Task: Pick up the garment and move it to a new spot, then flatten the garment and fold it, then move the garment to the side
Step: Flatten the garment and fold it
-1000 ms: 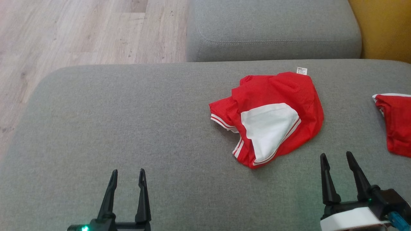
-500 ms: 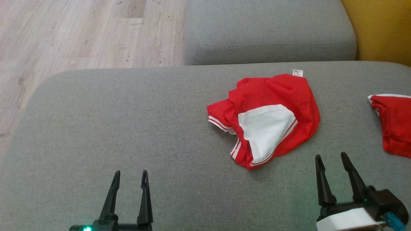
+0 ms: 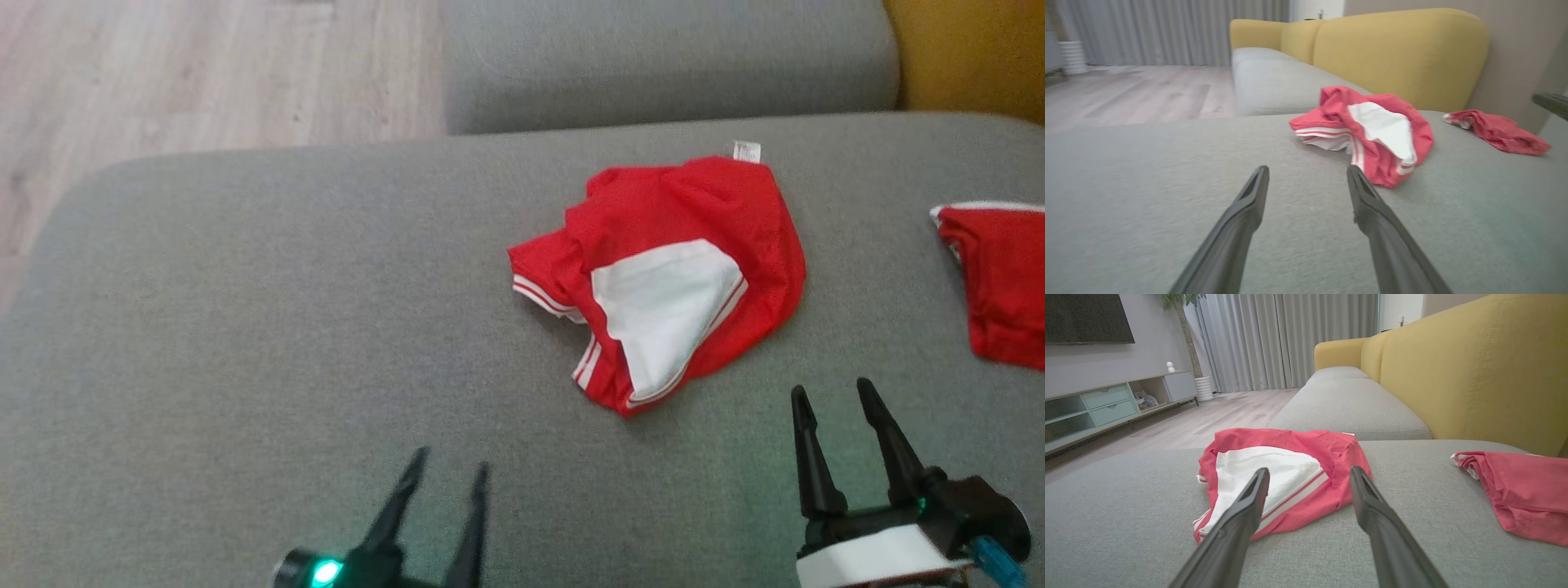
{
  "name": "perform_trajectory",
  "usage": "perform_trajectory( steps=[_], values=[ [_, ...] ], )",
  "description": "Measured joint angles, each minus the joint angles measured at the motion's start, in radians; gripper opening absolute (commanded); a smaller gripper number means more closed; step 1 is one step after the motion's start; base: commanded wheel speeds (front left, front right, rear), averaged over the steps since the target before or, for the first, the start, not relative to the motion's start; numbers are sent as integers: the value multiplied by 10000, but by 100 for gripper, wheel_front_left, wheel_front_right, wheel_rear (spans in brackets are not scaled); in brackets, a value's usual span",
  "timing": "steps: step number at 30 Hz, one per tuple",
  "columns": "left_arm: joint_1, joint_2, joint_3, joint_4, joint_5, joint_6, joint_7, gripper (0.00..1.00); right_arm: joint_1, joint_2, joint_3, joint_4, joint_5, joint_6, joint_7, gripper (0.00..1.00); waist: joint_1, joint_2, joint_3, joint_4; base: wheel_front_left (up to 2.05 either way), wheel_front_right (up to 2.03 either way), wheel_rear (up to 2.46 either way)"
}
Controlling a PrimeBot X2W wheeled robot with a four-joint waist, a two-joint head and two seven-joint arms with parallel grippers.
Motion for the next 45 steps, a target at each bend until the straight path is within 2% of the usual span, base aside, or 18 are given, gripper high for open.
perform_trajectory(
  steps=[11,17,23,24,25,26,32,36,41,45],
  values=[
    [-3366,-13,-2525,2569,132,-911,2,100,-984,-2,203,-366,-178,2,0,100,3,0,1517,-763,0,0,0],
    [-4910,-13,-3254,3868,-165,-895,0,100,-1526,-4,330,-462,-249,0,0,100,4,0,2369,-1280,0,0,0],
    [-5638,-27,-3917,4255,-430,-899,0,100,-1840,-4,376,-472,-184,0,0,100,2,0,2825,-1899,0,0,0],
    [-5711,-23,-3942,4238,-424,-882,0,77,-1853,-4,397,-472,-151,0,0,100,2,0,2858,-1997,0,0,0],
    [-5792,-17,-3979,4215,-382,-796,0,11,-1852,-4,426,-466,-142,0,0,100,2,0,2879,-2090,0,0,0],
    [-5885,-15,-4042,4203,-230,-715,0,0,-1851,-4,454,-460,-140,0,0,100,2,0,2887,-2180,0,0,0],
    [-6125,-19,-4148,3628,-71,-644,-31,0,-1847,-4,525,-443,-67,0,0,100,0,0,2703,-2526,0,0,0],
    [-6741,-13,-4163,3028,-63,-951,-35,0,-1837,-4,535,-445,40,0,0,100,-1,0,2352,-2686,0,0,0],
    [-9476,56,-4071,3009,470,-1348,-42,0,-1833,-4,761,-441,144,0,0,100,-1,0,1890,-2868,0,0,0],
    [-12015,389,-3653,3204,598,-1517,-46,0,-1832,-6,945,-441,209,0,0,100,0,0,1647,-3091,0,0,0]
  ],
)
